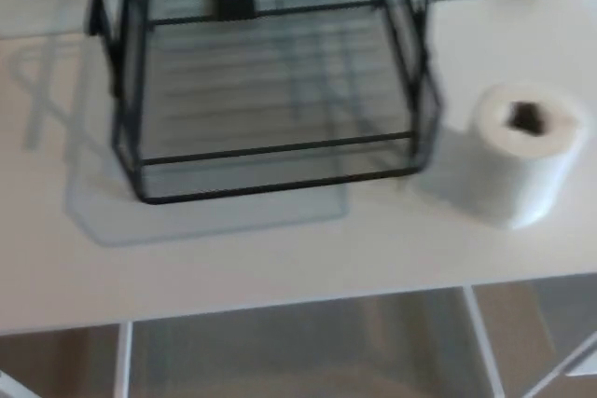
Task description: The robot walks towards a desk on which a file tray is kept in the middle and a toilet paper roll is kept on its right. The robot uses its right hand to hook on finger in the gap of the roll and grabs it, lifts it and places it on the tray.
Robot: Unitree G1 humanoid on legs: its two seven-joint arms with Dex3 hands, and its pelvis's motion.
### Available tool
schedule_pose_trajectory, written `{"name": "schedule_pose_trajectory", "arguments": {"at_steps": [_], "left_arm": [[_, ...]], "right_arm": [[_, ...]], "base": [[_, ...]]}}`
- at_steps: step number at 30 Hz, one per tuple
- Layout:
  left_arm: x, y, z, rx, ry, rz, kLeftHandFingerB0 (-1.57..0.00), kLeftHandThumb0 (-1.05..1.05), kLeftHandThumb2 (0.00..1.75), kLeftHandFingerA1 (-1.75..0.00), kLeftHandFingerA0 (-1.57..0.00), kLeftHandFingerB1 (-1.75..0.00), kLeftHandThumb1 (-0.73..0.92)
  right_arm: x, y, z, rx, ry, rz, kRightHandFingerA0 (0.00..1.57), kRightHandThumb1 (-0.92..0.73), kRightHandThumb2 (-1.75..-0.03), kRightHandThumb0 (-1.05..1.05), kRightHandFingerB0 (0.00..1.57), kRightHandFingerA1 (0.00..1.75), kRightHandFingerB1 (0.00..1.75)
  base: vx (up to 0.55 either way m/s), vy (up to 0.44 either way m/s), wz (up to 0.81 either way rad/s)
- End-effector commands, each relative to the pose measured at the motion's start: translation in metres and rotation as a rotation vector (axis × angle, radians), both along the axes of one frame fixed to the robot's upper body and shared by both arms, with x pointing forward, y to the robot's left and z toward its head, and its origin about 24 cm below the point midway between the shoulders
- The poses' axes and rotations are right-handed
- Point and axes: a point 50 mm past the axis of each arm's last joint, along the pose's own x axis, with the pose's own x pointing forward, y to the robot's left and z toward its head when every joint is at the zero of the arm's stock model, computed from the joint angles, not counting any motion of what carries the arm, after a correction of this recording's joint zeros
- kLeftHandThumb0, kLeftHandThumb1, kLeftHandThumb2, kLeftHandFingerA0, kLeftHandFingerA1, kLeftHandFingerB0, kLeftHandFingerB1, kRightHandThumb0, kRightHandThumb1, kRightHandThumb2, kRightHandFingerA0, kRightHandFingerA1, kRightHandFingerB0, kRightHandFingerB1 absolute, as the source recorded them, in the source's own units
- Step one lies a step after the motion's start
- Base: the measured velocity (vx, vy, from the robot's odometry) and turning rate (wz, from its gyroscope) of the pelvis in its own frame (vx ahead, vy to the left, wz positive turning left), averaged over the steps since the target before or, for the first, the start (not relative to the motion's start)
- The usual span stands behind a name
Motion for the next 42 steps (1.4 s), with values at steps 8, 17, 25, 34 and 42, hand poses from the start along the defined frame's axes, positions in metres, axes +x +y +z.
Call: {"name": "schedule_pose_trajectory", "arguments": {"at_steps": [8,17,25,34,42], "left_arm": [[-0.0074,0.0067,0.0031,0.022,0.009,0.009,-0.30,-0.99,1.75,-1.32,-0.47,-1.22,0.69],[-0.0065,0.0073,0.0039,0.026,0.008,0.008,-0.30,-0.99,1.75,-1.32,-0.47,-1.22,0.69],[-0.0087,0.0056,0.0017,0.020,0.012,0.009,-0.30,-0.99,1.75,-1.32,-0.47,-1.22,0.69],[-0.0098,0.0049,0.0009,0.016,0.010,0.014,-0.30,-0.99,1.75,-1.32,-0.47,-1.22,0.69],[-0.0031,0.0062,0.0040,0.024,0.001,0.004,-0.30,-0.99,1.75,-1.32,-0.47,-1.22,0.69]], "right_arm": [[-0.0043,-0.0015,0.0004,-0.009,0.026,0.004,0.34,-0.92,-0.85,-0.81,0.21,0.50,0.39],[-0.0039,-0.0004,-0.0005,-0.005,0.027,0.004,0.34,-0.92,-0.85,-0.81,0.21,0.50,0.39],[-0.0056,-0.0025,0.0010,-0.011,0.030,0.004,0.34,-0.92,-0.85,-0.81,0.21,0.50,0.39],[-0.0029,-0.0036,0.0023,-0.015,0.027,0.010,0.34,-0.92,-0.85,-0.81,0.21,0.50,0.39],[-0.0035,-0.0015,0.0004,-0.007,0.020,-0.001,0.34,-0.92,-0.85,-0.81,0.21,0.50,0.39]], "base": [[-0.14,-0.016,0.01],[-0.09,0.055,0.02],[-0.04,-0.065,0.02],[-0.03,-0.141,-0.04],[-0.04,0.200,0.05]]}}
